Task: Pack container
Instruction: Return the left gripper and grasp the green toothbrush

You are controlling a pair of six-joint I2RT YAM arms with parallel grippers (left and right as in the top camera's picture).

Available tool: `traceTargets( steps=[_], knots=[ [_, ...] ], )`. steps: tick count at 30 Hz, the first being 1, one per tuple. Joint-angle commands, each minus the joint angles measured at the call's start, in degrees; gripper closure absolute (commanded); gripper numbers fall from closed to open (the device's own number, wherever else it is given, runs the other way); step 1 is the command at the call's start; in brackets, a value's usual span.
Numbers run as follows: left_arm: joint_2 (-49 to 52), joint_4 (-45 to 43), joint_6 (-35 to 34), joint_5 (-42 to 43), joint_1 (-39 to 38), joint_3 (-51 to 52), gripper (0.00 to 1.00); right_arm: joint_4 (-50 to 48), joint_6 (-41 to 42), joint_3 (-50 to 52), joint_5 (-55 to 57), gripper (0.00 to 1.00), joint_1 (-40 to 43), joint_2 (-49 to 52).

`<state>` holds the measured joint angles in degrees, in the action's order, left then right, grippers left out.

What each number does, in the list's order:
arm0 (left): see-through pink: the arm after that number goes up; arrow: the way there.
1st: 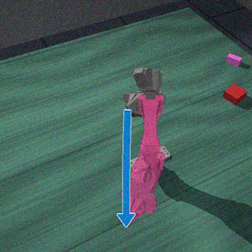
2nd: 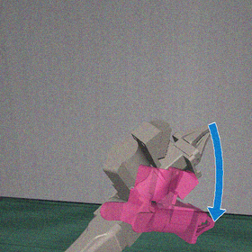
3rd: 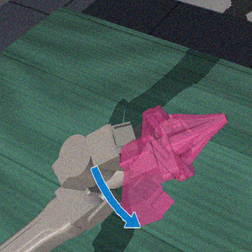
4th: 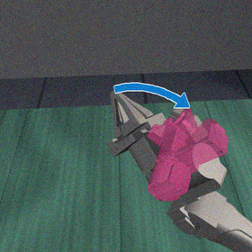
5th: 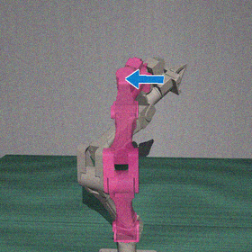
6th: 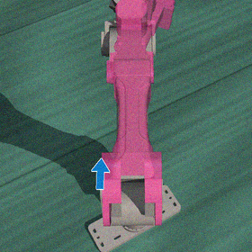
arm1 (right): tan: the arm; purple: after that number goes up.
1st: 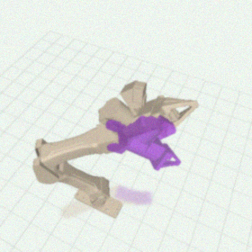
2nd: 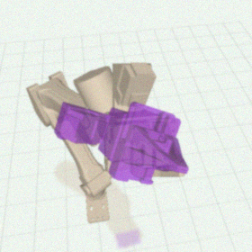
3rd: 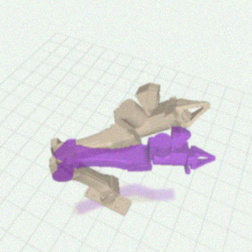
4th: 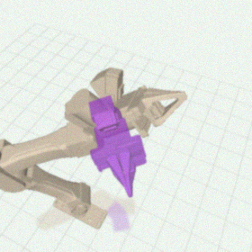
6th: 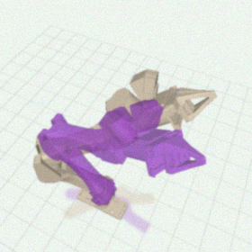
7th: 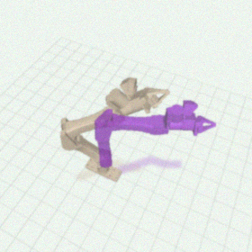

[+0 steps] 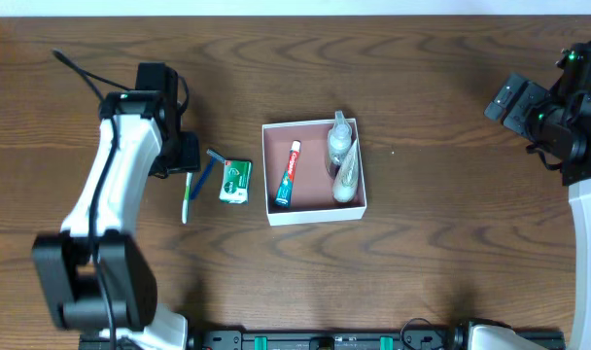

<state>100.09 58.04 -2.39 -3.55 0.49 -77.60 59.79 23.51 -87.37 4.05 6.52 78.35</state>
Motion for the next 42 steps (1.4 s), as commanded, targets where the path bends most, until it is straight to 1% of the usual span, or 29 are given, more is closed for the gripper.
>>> traceTargets(
  steps=[1, 3, 10, 12, 13, 14, 22, 25, 27, 29, 32, 34, 35, 38, 42],
  knots=[
    [5.66, -1.95, 2.84, 1.9, 1.14, 0.37, 0.35, 0.04, 0.68, -0.59, 0.02, 0.01, 0.22, 0.09],
    [9.11, -3.8, 3.5, 1.9, 1.2, 0.37, 0.36, 0.04, 0.68, -0.59, 0.0, 0.01, 0.22, 0.09],
    [16.2, -8.72, 5.16, 1.86, 1.27, 0.37, 0.36, 0.04, 0.68, -0.59, 0.0, 0.01, 0.22, 0.09],
    [17.75, -9.81, 5.18, 1.84, 1.27, 0.37, 0.41, 0.04, 0.68, -0.59, 0.0, 0.01, 0.22, 0.09],
    [18.18, -10.23, 5.16, 1.84, 1.27, 0.37, 0.45, 0.04, 0.68, -0.59, 0.0, 0.01, 0.22, 0.09],
    [18.49, -10.49, 5.16, 1.86, 1.27, 0.37, 0.46, 0.04, 0.68, -0.59, 0.0, 0.01, 0.22, 0.09],
    [18.62, -10.82, 5.2, 1.42, 1.27, 0.35, 0.47, 0.04, 0.68, -0.59, 0.0, 0.01, 0.22, 0.09],
    [18.62, -10.62, 5.18, 0.98, 1.64, 0.37, 0.48, 0.04, 0.68, -0.59, 0.02, 0.01, 0.22, 0.09],
    [18.62, -10.38, 5.18, 1.09, 1.86, 0.35, 0.58, 0.04, 0.68, -0.59, 0.0, 0.01, 0.22, 0.09],
    [18.62, -9.81, 5.18, 1.27, 1.86, 0.35, 0.71, 0.04, 0.68, -0.59, 0.0, 0.01, 0.22, 0.09],
    [18.38, -8.74, 5.16, 1.27, 1.86, 0.28, 0.8, 0.04, 0.68, -0.59, 0.0, 0.01, 0.22, 0.09],
    [17.51, -7.32, 5.16, 1.25, 1.86, -0.44, 0.81, 0.04, 0.68, -0.59, 0.0, 0.01, 0.22, 0.09],
    [16.76, -6.45, 5.16, 1.22, 1.86, -1.14, 0.86, 0.04, 0.68, -0.59, 0.0, 0.01, 0.22, 0.09],
    [13.4, -3.58, 4.9, 1.25, 1.84, -3.72, 0.87, 0.04, 0.68, -0.59, 0.02, 0.01, 0.22, 0.09],
    [5.81, -0.37, 2.91, 2.78, 1.49, -6.99, 0.87, 0.04, 0.68, -0.59, 0.0, 0.01, 0.22, 0.09]
  ],
)
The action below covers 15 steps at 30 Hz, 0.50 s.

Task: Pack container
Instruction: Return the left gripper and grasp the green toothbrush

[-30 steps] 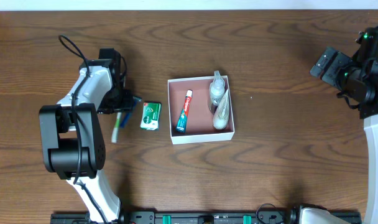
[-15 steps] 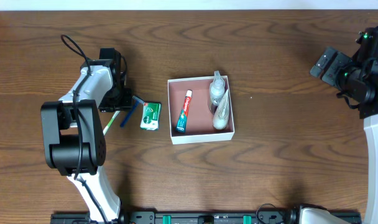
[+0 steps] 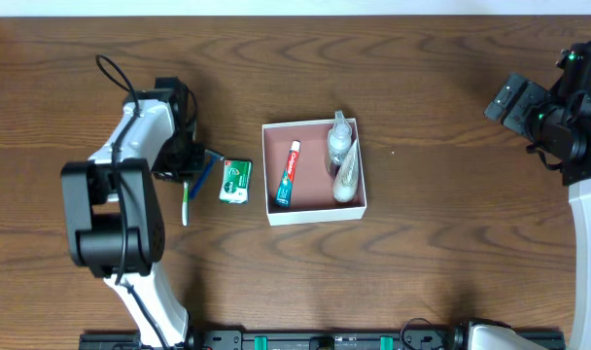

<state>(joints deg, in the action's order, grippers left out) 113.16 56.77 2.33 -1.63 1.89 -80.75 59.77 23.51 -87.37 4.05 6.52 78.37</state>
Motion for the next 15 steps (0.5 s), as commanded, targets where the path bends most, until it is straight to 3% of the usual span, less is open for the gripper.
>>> traceTargets(
  steps=[1, 7, 10, 15],
  knots=[
    [-10.03, 1.07, -2.36, 2.38, -0.26, -4.35, 0.88, 0.07, 0.68, -0.59, 0.02, 0.01, 0.22, 0.07],
    [-22.1, 0.94, -3.48, 3.34, -3.65, -4.5, 0.89, 0.07, 0.68, -0.59, 0.0, 0.01, 0.22, 0.07],
    [-22.82, 1.03, -3.48, 1.44, -3.04, -4.31, 0.7, 0.07, 0.68, -0.59, 0.0, 0.01, 0.22, 0.07],
    [-18.27, -1.03, -3.45, 1.03, -1.05, -1.05, 0.57, 0.07, 0.68, -0.59, 0.02, 0.01, 0.22, 0.07]
  ],
)
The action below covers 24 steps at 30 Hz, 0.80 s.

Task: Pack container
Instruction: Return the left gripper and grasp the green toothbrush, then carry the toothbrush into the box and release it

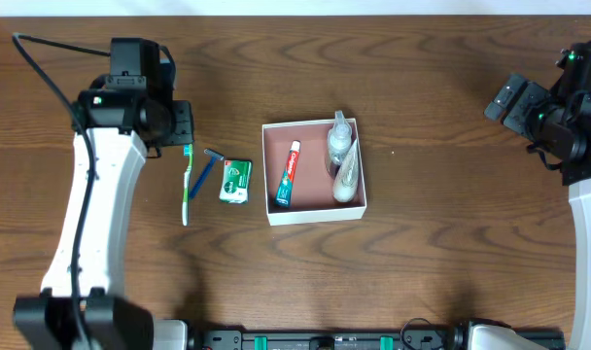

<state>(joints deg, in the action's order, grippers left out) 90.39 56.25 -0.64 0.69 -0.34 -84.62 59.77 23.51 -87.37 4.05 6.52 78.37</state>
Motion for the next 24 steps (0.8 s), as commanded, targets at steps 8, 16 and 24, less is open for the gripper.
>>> traceTargets(
  steps=[8, 16, 24],
  knots=[
    [18.6, -2.99, 1.9, -1.31, 1.42, 4.07, 0.54, 0.07, 0.68, -0.59, 0.0, 0.01, 0.22, 0.07],
    [24.7, -6.99, 3.28, -1.36, 2.1, 4.07, 0.54, 0.07, 0.68, -0.59, 0.0, 0.01, 0.22, 0.07],
    [28.0, -7.34, 3.43, -1.33, 3.69, 4.15, 0.54, 0.07, 0.68, -0.59, 0.0, 0.01, 0.22, 0.07]
  ],
)
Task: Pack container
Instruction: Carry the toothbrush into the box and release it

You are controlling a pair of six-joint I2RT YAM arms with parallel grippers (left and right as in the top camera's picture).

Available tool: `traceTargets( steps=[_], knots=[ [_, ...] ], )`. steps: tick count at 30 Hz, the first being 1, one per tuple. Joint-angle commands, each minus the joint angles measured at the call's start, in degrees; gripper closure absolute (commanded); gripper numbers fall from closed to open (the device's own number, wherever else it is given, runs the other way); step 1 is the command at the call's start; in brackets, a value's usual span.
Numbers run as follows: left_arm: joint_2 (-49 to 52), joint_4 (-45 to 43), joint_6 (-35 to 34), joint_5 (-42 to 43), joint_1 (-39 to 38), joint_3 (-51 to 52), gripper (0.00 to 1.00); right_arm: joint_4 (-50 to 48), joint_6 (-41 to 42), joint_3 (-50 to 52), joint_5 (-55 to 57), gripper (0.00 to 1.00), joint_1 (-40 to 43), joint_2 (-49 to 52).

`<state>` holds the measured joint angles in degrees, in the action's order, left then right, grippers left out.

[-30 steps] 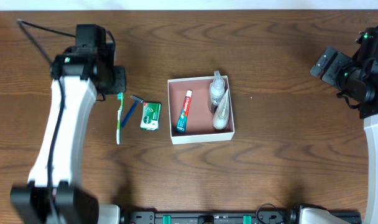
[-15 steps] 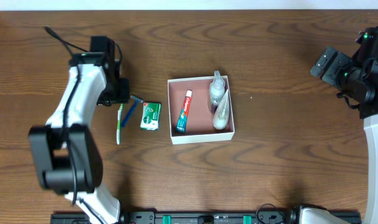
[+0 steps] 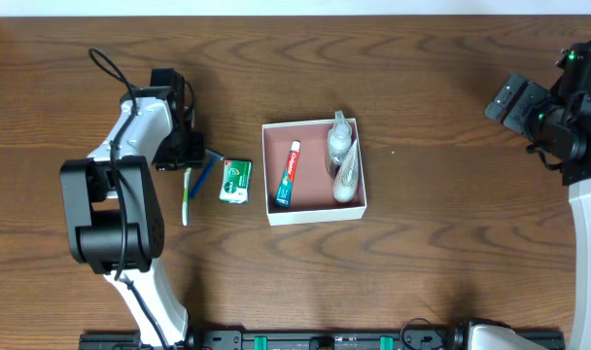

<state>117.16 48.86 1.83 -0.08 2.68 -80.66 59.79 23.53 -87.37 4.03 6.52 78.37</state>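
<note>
The white container [image 3: 315,215] with a pinkish floor sits mid-table. Inside it lie a toothpaste tube [image 3: 289,175] and two clear bottles [image 3: 340,141] [image 3: 346,175]. To its left on the table are a green packet [image 3: 235,181], a blue razor [image 3: 207,168] and a green toothbrush [image 3: 187,197]. My left gripper [image 3: 190,154] is over the toothbrush's far end, beside the razor's head; its fingers are hidden beneath the wrist. My right gripper [image 3: 514,101] hangs at the far right, away from everything.
Dark wooden table [image 3: 432,253]. The left arm's white links [image 3: 130,146] and black base [image 3: 106,219] stand left of the loose items. The right arm [image 3: 587,194] runs along the right edge.
My left gripper was farther back and left, with the whole toothbrush showing. Now it is over the toothbrush's far end again, hiding it. The items and the right arm have not moved.
My left gripper stood over the toothbrush's far end at the two oldest moments. Then it was back toward the far left with the toothbrush, razor and packet lying where they were. Now it is over that end again. The container's contents are unchanged.
</note>
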Motion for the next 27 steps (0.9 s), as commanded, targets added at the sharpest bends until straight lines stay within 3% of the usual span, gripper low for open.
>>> traceTargets(
  steps=[1, 6, 10, 21, 27],
  knots=[
    [1.29, 0.04, 0.96, -0.57, 0.81, 0.2, 0.55, 0.04, 0.66, -0.59, 0.04, 0.01, 0.22, 0.07],
    [1.4, 0.28, 1.18, -0.55, 0.96, 0.22, 0.55, 0.04, 0.66, -0.59, 0.02, 0.01, 0.22, 0.07],
    [1.95, 0.57, 1.18, -0.52, 0.96, 0.28, 0.7, 0.04, 0.66, -0.59, 0.02, 0.01, 0.22, 0.07],
    [0.61, 3.52, 1.18, -0.59, 0.96, -0.52, 0.94, 0.04, 0.66, -0.59, 0.02, 0.01, 0.22, 0.07],
    [-6.23, 10.14, 0.46, -0.52, 0.39, -6.19, 0.94, 0.04, 0.66, -0.59, 0.02, 0.01, 0.22, 0.07]
  ],
)
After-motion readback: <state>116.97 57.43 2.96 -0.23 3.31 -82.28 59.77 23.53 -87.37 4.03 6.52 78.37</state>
